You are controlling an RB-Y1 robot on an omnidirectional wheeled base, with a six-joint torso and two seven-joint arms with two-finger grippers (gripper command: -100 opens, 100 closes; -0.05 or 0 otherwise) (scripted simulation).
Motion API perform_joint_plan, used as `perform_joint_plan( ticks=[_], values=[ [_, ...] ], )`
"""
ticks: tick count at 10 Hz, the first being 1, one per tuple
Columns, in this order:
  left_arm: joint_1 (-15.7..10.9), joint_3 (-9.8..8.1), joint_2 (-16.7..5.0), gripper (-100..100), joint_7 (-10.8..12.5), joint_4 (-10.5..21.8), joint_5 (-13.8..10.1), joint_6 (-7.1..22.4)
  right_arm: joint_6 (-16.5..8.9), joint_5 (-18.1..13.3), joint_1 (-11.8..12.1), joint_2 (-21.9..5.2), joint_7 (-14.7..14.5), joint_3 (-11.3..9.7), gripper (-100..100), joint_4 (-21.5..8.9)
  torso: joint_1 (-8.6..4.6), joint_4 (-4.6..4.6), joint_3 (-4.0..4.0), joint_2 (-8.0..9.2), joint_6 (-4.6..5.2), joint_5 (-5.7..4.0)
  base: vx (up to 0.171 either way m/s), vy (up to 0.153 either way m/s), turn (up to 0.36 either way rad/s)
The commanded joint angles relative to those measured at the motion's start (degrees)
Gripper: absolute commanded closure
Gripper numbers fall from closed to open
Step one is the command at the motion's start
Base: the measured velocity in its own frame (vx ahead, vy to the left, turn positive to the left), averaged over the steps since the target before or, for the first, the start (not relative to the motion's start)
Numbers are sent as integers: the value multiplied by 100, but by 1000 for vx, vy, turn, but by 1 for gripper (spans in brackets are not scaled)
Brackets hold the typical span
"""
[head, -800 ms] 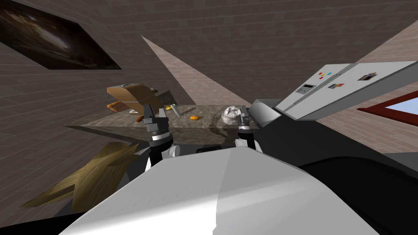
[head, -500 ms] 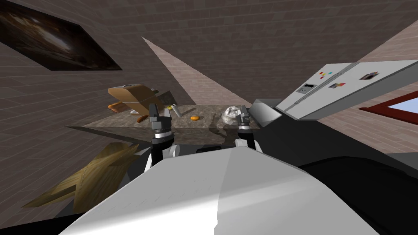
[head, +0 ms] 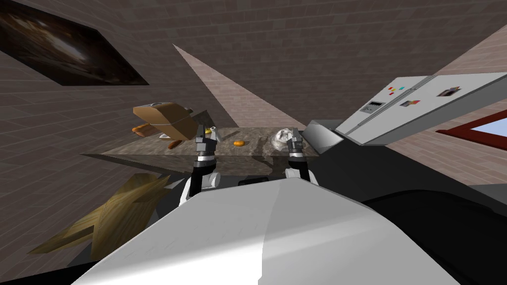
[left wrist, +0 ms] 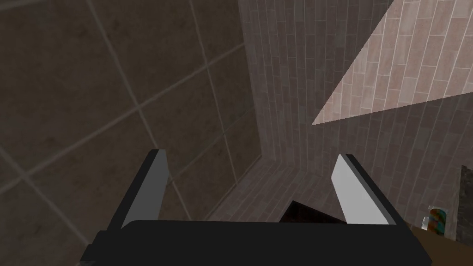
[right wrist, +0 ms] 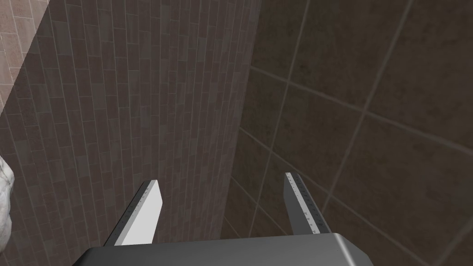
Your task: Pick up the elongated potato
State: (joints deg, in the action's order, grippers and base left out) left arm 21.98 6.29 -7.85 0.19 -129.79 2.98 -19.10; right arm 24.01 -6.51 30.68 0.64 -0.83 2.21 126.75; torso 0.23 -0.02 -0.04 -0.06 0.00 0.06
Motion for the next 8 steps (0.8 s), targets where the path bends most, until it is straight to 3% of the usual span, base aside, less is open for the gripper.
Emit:
perform_joint_plan(
  ticks=[1,4,7,8],
  values=[
    [-250,161,-101,-100,214,188,-27,286,0,0,0,0,0,0,0,0,0,0,0,0,0,0,-11,75,-12],
    [-444,266,-163,-100,374,315,-55,658,0,0,0,0,0,0,0,0,8,1,3,6,0,1,-5,73,-12],
    [-868,492,-262,-100,723,594,-114,1153,0,0,0,0,0,0,0,0,1,2,4,7,-1,1,-11,69,-14],
    [-868,492,-262,-100,723,594,-114,1264,0,0,0,0,0,0,0,0,3,2,5,10,0,1,-16,60,-16]
  ],
)
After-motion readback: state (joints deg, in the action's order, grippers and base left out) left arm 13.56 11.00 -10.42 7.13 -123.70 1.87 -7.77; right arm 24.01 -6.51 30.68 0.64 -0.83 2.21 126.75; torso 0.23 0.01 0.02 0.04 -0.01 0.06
